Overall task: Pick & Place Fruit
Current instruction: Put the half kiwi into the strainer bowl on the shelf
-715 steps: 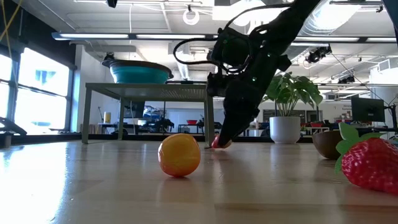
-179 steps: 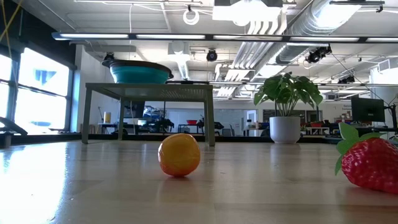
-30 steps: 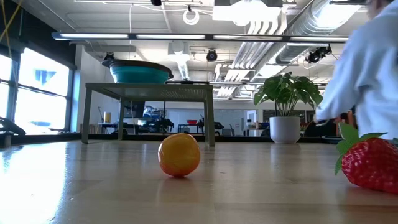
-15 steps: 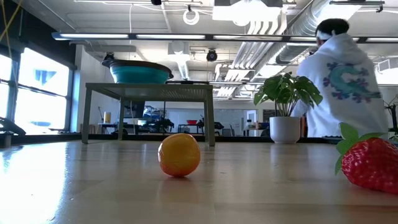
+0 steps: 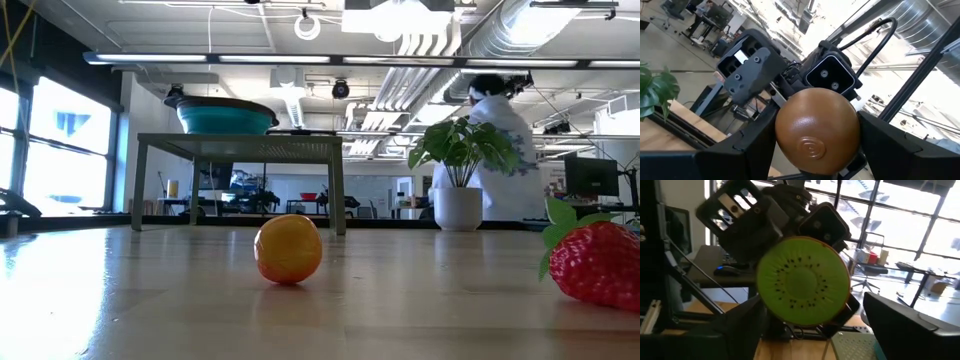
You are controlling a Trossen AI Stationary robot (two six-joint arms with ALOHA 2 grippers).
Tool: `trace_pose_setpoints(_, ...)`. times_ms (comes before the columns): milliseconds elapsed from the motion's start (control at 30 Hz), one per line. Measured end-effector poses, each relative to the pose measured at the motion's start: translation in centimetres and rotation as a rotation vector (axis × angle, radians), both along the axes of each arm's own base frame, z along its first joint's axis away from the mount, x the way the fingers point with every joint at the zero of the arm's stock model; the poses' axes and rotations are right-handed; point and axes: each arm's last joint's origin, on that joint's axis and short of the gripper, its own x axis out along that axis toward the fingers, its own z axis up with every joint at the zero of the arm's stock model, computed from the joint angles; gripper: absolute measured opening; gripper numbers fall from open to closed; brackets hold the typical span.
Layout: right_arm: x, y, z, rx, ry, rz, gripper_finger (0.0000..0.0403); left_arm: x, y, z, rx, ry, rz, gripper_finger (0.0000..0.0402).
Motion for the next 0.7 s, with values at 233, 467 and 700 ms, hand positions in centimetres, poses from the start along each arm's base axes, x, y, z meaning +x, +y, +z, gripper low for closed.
trace_pose_setpoints(233,0.0,-0.11,-0.24,0.002,0.025,-0.046,0.036,0.03,0.01,-0.07,0.0,0.005,0.001,0.0245)
trace_pose_setpoints(467,0.0,-0.04,-0.3,0.0,0.032,-0.027,0.037,0.06,0.01,-0.13,0.002,0.009,0.003,0.0245)
trace_pose_setpoints(700,-0.81,-0.13,0.54,0.002,0.016,-0.048,0.037,-0.17,0.04,0.0,0.019,0.006,0.012,0.0245)
